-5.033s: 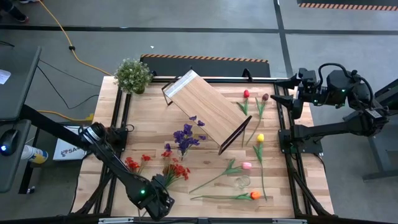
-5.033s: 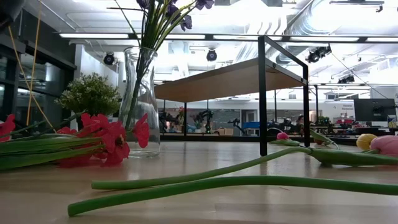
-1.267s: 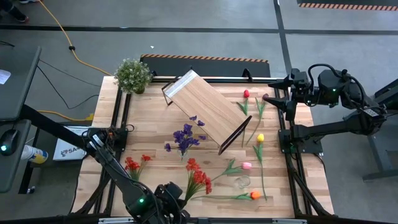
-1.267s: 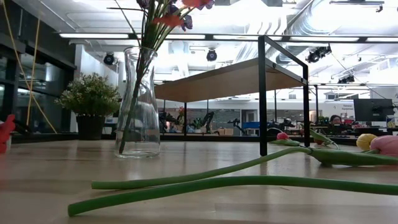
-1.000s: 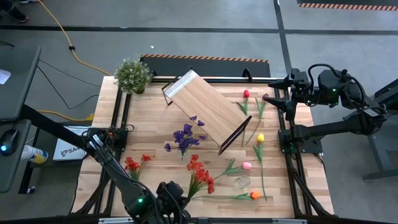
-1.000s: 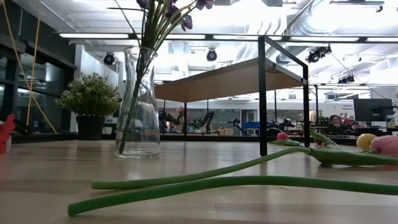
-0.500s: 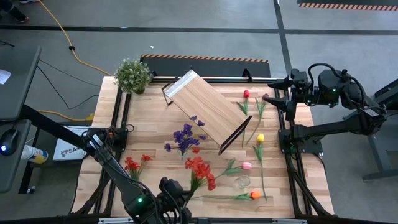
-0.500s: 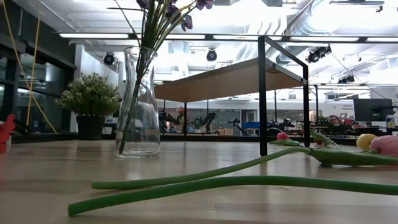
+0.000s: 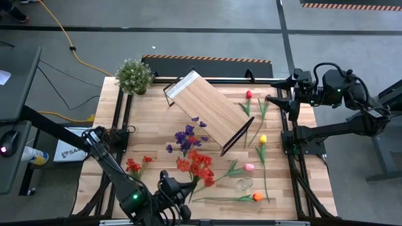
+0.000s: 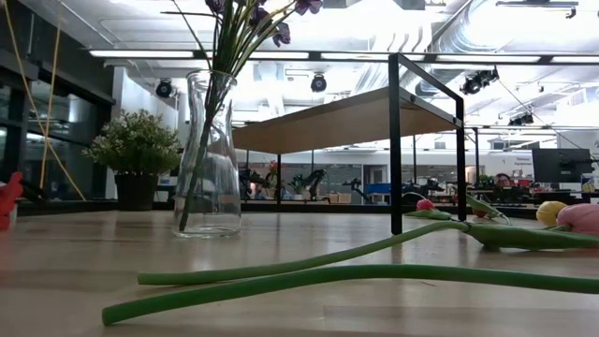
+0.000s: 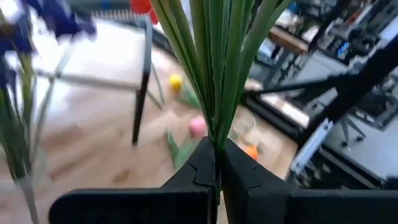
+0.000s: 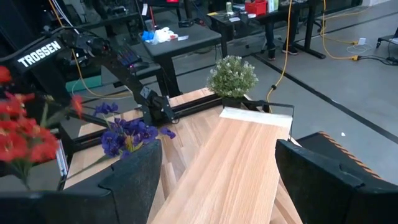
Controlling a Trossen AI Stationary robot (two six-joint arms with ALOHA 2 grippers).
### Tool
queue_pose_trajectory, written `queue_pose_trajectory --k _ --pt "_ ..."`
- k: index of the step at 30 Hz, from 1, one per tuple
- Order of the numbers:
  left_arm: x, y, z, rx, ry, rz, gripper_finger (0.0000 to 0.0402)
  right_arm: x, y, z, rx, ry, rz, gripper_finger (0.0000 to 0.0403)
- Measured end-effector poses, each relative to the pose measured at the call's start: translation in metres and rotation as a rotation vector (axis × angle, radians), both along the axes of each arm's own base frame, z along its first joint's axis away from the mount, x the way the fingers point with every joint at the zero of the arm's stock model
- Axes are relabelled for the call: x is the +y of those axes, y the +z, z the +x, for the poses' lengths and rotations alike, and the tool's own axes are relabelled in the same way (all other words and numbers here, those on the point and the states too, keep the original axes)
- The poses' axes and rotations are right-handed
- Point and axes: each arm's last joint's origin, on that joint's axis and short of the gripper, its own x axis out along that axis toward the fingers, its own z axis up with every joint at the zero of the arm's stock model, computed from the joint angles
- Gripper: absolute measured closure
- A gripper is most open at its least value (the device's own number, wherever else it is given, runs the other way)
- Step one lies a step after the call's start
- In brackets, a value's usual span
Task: Pick and place flowers into a vace then onto a shelf
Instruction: Put the right orange flower into the left transparent vase
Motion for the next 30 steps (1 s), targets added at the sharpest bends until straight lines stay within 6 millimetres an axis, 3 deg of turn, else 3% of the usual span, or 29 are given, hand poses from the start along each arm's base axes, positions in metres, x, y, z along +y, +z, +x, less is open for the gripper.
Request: queue_pose_trajectory --k 7,20,30 --pt "0.001 0.019 -0.011 -0.071 0.019 0.086 0.0362 0.0 0.0 0.0 -0.001 0.007 0.001 0.01" --pt "-0.008 0.031 -0.032 -0.22 0.132 0.239 0.0362 0.0 0.0 0.0 0.0 0.017 -0.003 0.01" --pt "-0.001 0.046 -0.039 -0.185 0.118 0.294 0.0362 0.0 0.0 0.0 0.002 0.018 -0.007 0.01"
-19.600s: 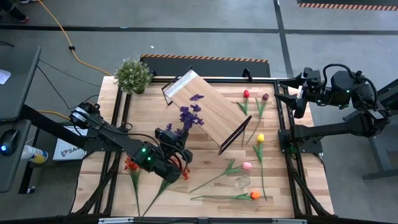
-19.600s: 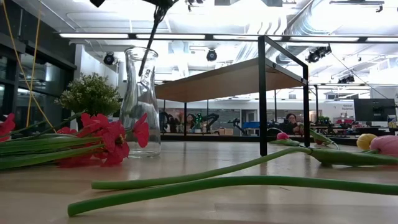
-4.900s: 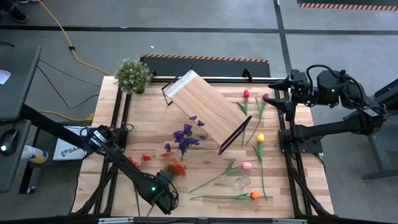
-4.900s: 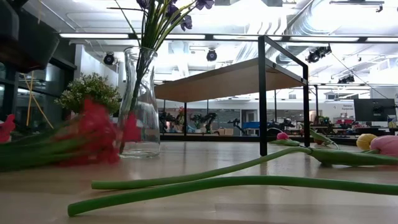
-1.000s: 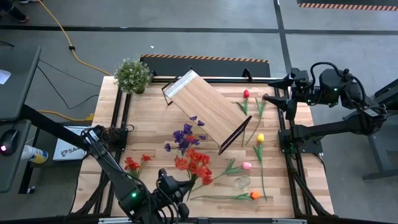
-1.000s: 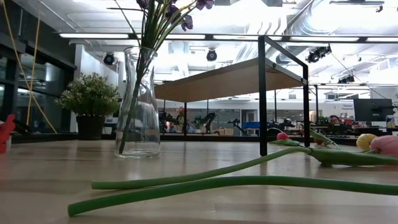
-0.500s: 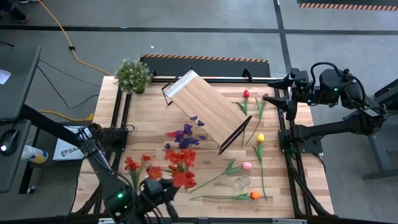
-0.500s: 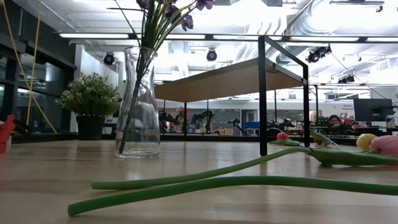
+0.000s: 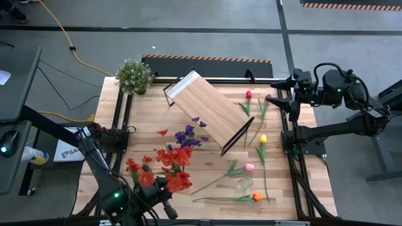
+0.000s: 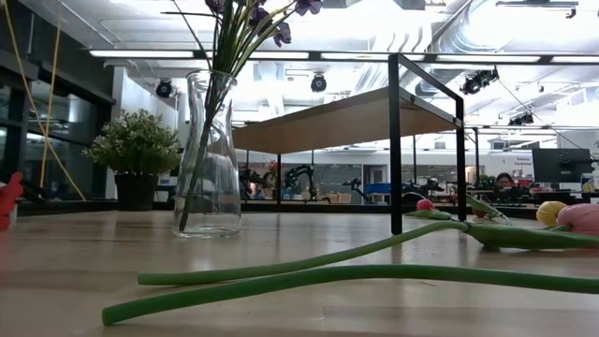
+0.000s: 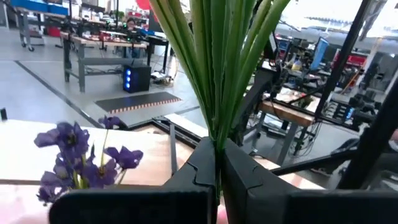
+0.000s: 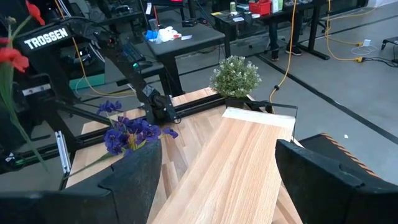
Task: Pick and place flowers into a vace then onto a shelf
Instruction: Put the right orange flower into the left transparent vase
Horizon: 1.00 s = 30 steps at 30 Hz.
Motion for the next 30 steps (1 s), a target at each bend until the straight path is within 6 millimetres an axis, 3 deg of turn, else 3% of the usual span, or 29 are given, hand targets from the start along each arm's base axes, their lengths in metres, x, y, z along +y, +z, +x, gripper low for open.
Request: queue_pose_trajectory --k 18,30 --pt "0.04 0.052 -0.03 0.141 -0.001 0.185 0.0362 0.0 0.0 0.0 0.004 0.004 -0.014 0.01" --pt "0.075 0.062 -0.032 0.211 0.062 0.264 0.0362 0.0 0.0 0.0 0.003 0.004 -0.014 0.01"
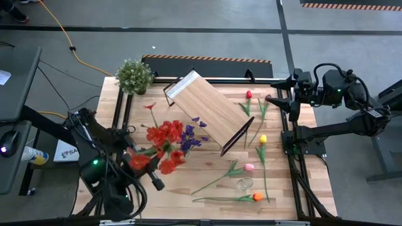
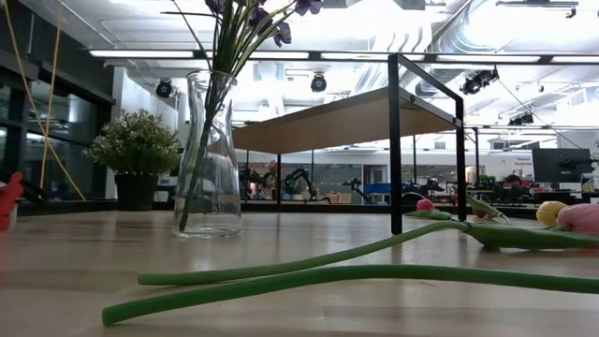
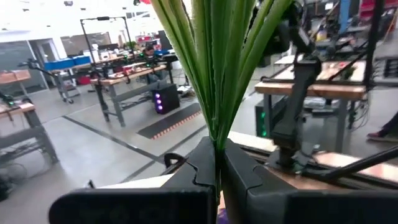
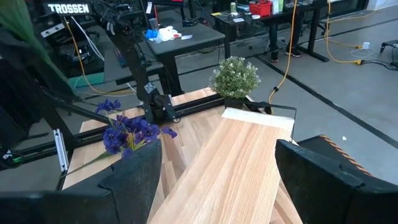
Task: Pick and place flowers into a vace then onto a shelf
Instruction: Put the right orange flower into the left transparent vase
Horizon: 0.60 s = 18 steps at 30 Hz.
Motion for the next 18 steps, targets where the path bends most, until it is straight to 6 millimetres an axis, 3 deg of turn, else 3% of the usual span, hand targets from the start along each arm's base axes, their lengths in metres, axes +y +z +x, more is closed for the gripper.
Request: queue_pose_trajectory --k 12,18 --pt "0.03 0.016 -0.019 0.01 0.015 0.009 0.0362 0.0 0.0 0.0 0.0 0.0 0.0 0.01" --pt "0.039 0.014 -0.024 0.001 0.027 -0.002 0.0362 0.0 0.0 0.0 -0.001 -0.003 -0.001 0.01"
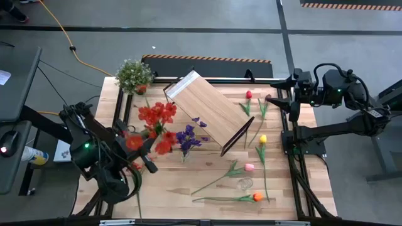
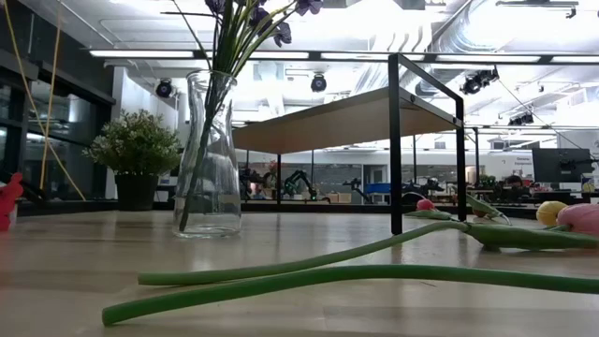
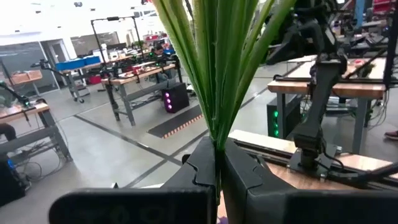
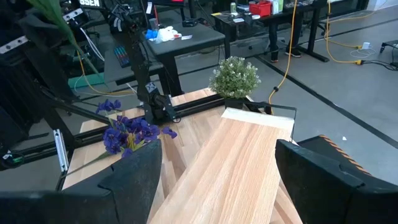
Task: Pick and place flowers into a vace then onto a shelf
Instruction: Put the right orange flower into the left transparent vase
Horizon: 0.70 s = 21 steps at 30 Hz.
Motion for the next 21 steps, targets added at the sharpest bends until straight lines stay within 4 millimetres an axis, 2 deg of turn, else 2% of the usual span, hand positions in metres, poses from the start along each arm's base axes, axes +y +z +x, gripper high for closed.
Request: queue_pose_trajectory --k 11,21 --pt "0.022 -0.008 -0.007 -0.054 0.04 -0.059 0.0362 0.0 0.001 0.0 -0.006 -0.008 -0.002 0.01" --pt "0.032 -0.009 0.001 -0.063 0.094 -0.064 0.0362 0.0 0.001 0.0 -0.006 -0.008 -0.002 0.01"
